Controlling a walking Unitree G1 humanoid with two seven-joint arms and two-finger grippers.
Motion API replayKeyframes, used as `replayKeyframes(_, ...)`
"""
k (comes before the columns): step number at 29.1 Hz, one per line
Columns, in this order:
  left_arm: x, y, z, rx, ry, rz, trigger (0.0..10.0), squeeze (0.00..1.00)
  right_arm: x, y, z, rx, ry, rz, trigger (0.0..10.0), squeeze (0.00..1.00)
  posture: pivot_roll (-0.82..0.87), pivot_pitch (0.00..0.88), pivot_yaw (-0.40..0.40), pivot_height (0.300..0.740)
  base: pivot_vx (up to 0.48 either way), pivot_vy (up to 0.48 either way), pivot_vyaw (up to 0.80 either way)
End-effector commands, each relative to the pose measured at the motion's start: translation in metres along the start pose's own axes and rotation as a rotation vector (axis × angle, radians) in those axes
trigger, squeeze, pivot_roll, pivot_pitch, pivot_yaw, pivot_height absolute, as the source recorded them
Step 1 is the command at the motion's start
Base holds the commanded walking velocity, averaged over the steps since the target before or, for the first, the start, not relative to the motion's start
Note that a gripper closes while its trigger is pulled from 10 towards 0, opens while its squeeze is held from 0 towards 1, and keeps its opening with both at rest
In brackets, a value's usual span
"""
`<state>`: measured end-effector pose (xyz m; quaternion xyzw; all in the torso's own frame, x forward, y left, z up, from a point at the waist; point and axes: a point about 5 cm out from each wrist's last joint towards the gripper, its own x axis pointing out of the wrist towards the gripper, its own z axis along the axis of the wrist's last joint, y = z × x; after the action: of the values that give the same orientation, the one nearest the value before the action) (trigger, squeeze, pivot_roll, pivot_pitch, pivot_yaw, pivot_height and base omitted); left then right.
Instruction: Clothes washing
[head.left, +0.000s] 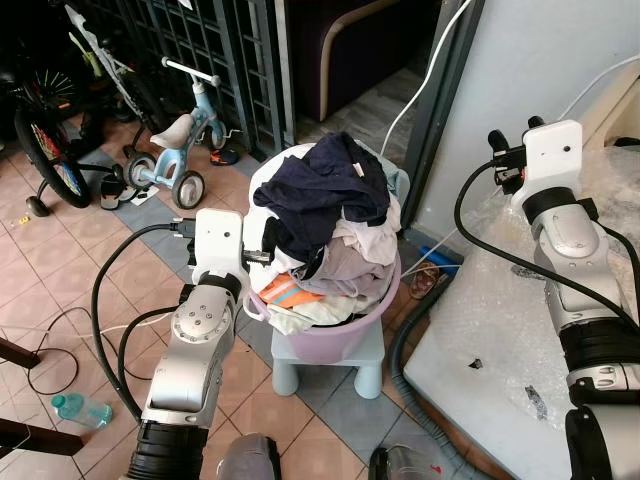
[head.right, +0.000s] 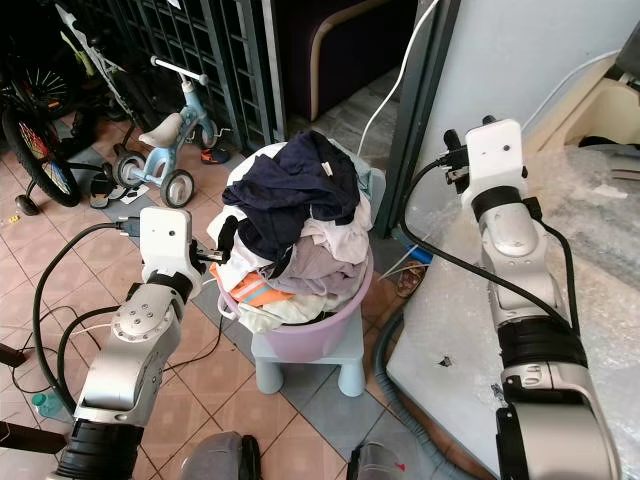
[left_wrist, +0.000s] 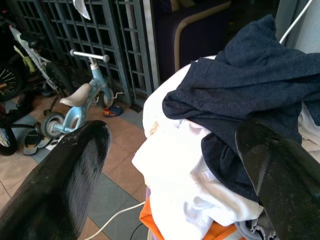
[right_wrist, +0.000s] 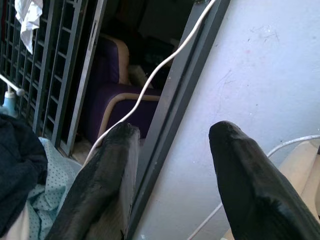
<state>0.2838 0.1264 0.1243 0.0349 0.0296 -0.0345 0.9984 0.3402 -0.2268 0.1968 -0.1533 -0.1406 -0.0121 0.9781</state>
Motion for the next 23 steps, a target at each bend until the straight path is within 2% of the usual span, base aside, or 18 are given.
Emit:
replayKeyframes(1, -0.003, 0.004, -0.003, 0.018, -0.005, 0.031, 10.0, 0.00, -0.006, 0.001, 0.007, 0.051, -0.034, -0.069, 10.0, 1.00, 0.04, 0.000, 0.023, 0.740, 0.000, 0.000, 0.00)
replayKeyframes(3, -0.005, 0.005, -0.006, 0.004, 0.003, 0.039, 10.0, 0.00, -0.016, 0.005, 0.004, 0.066, -0.033, -0.094, 10.0, 1.00, 0.05, 0.000, 0.022, 0.740, 0.000, 0.000, 0.00)
replayKeyframes(4, -0.007, 0.008, -0.008, 0.002, 0.013, 0.049, 10.0, 0.00, -0.030, 0.009, 0.003, 0.056, -0.063, -0.112, 10.0, 0.00, 0.04, 0.000, 0.022, 0.740, 0.000, 0.000, 0.00)
replayKeyframes(6, -0.008, 0.010, -0.011, 0.015, 0.031, 0.063, 10.0, 0.00, -0.042, 0.012, 0.000, 0.041, -0.049, -0.131, 10.0, 0.00, 0.04, 0.000, 0.024, 0.740, 0.000, 0.000, 0.00)
replayKeyframes(8, -0.008, 0.012, -0.013, 0.006, 0.042, 0.066, 10.0, 0.00, -0.052, 0.017, -0.007, 0.095, 0.007, -0.139, 10.0, 0.00, 0.03, 0.000, 0.023, 0.740, 0.000, 0.000, 0.00)
replayKeyframes(10, -0.007, 0.008, -0.015, 0.002, 0.052, 0.026, 10.0, 0.00, -0.067, 0.030, -0.018, 0.059, 0.061, -0.066, 10.0, 0.00, 0.03, 0.000, 0.012, 0.740, 0.000, 0.000, 0.00)
replayKeyframes(13, -0.006, 0.007, -0.015, 0.002, 0.041, 0.029, 10.0, 0.00, -0.075, 0.034, -0.030, 0.045, 0.131, -0.062, 10.0, 0.00, 0.03, 0.000, 0.015, 0.740, 0.000, 0.000, 0.00)
replayKeyframes(16, -0.007, -0.001, -0.013, 0.007, 0.023, 0.011, 10.0, 0.00, -0.076, 0.042, -0.039, 0.026, 0.198, 0.007, 10.0, 0.00, 0.03, 0.000, 0.010, 0.740, 0.000, 0.000, 0.00)
replayKeyframes(17, -0.008, -0.006, -0.013, 0.011, 0.022, -0.015, 10.0, 0.00, -0.072, 0.044, -0.035, 0.028, 0.178, 0.038, 10.0, 0.00, 0.03, 0.000, 0.006, 0.740, 0.000, 0.000, 0.00)
replayKeyframes(19, -0.010, -0.005, -0.014, 0.002, 0.031, -0.015, 10.0, 0.00, -0.064, 0.043, -0.032, 0.081, 0.181, 0.055, 10.0, 0.00, 0.04, 0.000, 0.001, 0.740, -0.133, 0.000, 0.00)
replayKeyframes(23, -0.010, -0.001, -0.015, 0.007, 0.033, 0.001, 10.0, 0.00, -0.059, 0.038, -0.031, 0.104, 0.193, 0.033, 10.0, 0.00, 0.05, 0.000, 0.001, 0.740, -0.310, 0.000, 0.00)
